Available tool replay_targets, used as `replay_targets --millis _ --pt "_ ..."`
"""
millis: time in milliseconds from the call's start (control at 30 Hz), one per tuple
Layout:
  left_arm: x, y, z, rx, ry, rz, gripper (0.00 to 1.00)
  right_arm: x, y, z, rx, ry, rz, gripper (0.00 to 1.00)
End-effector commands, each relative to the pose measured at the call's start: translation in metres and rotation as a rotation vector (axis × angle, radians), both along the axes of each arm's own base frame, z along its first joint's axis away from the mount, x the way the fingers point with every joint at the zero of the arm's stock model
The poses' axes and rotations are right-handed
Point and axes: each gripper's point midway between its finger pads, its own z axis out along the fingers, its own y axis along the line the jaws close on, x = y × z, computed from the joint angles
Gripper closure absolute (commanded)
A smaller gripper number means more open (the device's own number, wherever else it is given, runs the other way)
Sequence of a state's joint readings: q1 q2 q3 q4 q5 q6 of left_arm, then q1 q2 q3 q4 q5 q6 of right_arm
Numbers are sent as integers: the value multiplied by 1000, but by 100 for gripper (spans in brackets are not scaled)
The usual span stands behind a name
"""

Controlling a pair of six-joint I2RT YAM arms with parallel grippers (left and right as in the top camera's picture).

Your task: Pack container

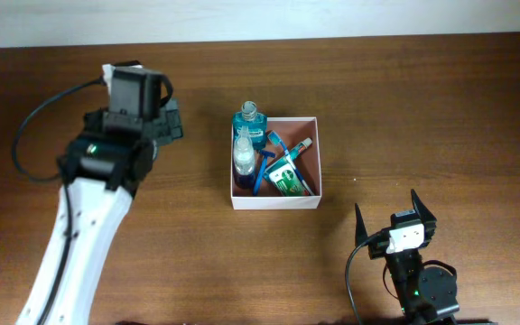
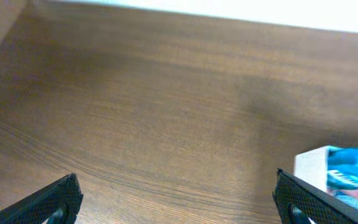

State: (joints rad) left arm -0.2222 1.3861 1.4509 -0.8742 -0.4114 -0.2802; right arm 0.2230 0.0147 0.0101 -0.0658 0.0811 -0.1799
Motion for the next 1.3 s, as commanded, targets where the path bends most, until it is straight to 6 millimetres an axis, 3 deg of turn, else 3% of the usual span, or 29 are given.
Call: replay_targets --millis 0,133,267,300,400,533,567,733,933,1067,1267 --pt "-37 7 58 -44 -165 -12 1 0 -1 -2 0 2 -5 1" --pt "-85 18 82 -65 -261 -12 1 0 -1 -2 0 3 -5 1" --pt "-138 29 78 -85 -350 -12 1 0 -1 -2 0 3 -5 1" --pt "-157 34 69 -90 -377 -12 1 0 -1 -2 0 3 -5 1" --pt "-184 41 44 -96 -410 -4 0 0 -1 -2 0 3 -5 1" --pt "-204 47 1 -109 -418 8 1 0 -1 -2 0 3 -5 1" --pt "-207 49 -17 -120 -412 27 1 0 -1 -2 0 3 -5 1" --pt "-205 52 -60 -170 -397 86 1 0 -1 -2 0 3 -5 1" --pt "-185 47 -86 -199 -452 75 1 0 -1 -2 0 2 -5 1" --pt "-171 44 -91 -216 -530 64 1 0 -1 -2 0 2 -5 1" --pt "-154 41 -82 -245 -702 50 1 0 -1 -2 0 3 -5 1"
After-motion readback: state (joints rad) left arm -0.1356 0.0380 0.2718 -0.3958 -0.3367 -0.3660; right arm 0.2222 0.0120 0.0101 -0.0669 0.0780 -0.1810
